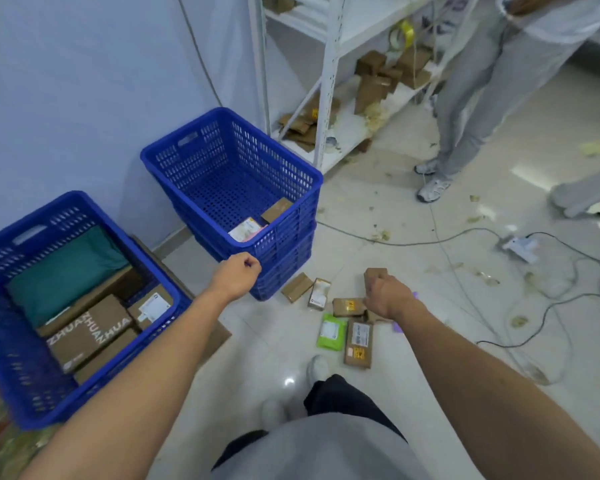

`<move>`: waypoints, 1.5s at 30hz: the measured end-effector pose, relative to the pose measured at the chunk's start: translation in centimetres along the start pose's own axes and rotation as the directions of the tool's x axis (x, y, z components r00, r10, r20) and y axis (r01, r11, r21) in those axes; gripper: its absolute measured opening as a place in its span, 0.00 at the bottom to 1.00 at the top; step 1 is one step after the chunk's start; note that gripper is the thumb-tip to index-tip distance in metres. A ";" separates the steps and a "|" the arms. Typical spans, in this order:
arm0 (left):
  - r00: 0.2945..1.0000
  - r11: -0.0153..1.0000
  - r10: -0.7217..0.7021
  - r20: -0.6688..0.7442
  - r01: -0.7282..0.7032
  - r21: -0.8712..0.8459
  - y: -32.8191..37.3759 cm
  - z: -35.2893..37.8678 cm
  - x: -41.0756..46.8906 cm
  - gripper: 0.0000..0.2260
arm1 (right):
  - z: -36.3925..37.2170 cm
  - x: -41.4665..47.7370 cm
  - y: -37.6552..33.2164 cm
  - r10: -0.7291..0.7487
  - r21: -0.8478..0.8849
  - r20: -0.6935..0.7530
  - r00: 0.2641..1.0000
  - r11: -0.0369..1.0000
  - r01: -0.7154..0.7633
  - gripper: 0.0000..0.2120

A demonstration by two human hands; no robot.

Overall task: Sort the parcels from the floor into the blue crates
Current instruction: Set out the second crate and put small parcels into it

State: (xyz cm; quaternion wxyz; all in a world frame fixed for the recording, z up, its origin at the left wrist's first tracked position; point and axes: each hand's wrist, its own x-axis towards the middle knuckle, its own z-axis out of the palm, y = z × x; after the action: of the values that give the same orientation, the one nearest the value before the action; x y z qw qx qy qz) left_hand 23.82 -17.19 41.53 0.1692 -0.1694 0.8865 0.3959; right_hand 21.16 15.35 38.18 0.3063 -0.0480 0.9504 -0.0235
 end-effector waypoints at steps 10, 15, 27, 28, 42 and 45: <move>0.994 0.999 0.026 0.104 -0.029 0.022 5.3 10.7 -2.5 0.06 | 3.7 -5.4 11.2 0.101 0.056 -0.018 0.995 0.993 -0.099 0.22; 0.995 0.997 -0.002 0.099 0.009 -0.071 9.1 17.2 -4.3 0.09 | 4.4 -7.3 18.9 0.091 0.057 -0.006 0.996 0.994 -0.091 0.21; 0.979 0.969 -0.187 0.076 0.196 -0.148 13.4 30.6 -10.0 0.06 | 5.3 -5.9 30.0 -0.113 -0.078 0.074 0.991 0.990 0.119 0.23; 0.977 0.966 -0.202 0.072 0.211 -0.148 13.3 31.0 -10.3 0.06 | 5.5 -5.5 30.4 -0.118 -0.089 0.085 0.989 0.988 0.125 0.23; 0.933 0.922 -0.331 0.141 0.351 -0.164 8.0 35.2 -6.6 0.06 | 11.0 -0.7 33.0 -0.099 -0.124 0.166 0.981 0.985 0.121 0.18; 0.928 0.920 -0.331 0.174 0.358 -0.159 6.5 36.2 -4.6 0.06 | 12.4 1.6 33.9 -0.070 -0.142 0.172 0.983 0.985 0.095 0.17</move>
State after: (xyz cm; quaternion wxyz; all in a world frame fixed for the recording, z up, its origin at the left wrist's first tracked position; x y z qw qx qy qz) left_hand 31.09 15.17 24.90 0.2831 -0.3091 0.7869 0.4529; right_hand 24.52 48.72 24.74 0.3786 -0.1122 0.9179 0.0393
